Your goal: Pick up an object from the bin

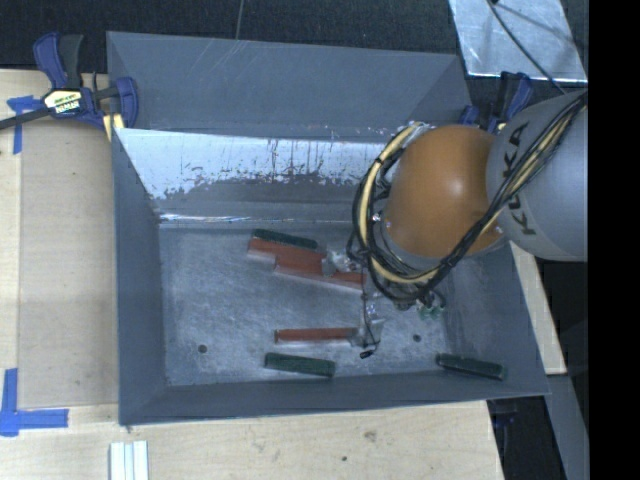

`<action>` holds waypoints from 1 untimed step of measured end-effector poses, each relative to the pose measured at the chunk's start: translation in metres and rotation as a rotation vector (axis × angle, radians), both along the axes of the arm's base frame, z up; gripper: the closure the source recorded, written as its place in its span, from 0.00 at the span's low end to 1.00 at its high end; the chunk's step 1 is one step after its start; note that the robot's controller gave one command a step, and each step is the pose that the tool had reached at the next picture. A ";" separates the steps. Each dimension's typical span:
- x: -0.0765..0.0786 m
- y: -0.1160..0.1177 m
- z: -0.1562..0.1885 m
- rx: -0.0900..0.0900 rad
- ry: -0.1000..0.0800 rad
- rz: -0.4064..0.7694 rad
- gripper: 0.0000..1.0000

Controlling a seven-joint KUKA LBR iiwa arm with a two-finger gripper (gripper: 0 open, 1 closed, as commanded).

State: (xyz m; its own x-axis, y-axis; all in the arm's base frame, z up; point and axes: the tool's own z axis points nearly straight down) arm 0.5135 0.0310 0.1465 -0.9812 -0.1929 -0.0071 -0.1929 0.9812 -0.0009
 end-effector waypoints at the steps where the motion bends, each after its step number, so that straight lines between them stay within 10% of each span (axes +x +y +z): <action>1: -0.013 0.016 -0.042 0.000 0.008 -0.107 0.00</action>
Offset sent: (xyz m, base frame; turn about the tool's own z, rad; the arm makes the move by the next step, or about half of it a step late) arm -0.0073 0.0320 -0.0765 -0.0950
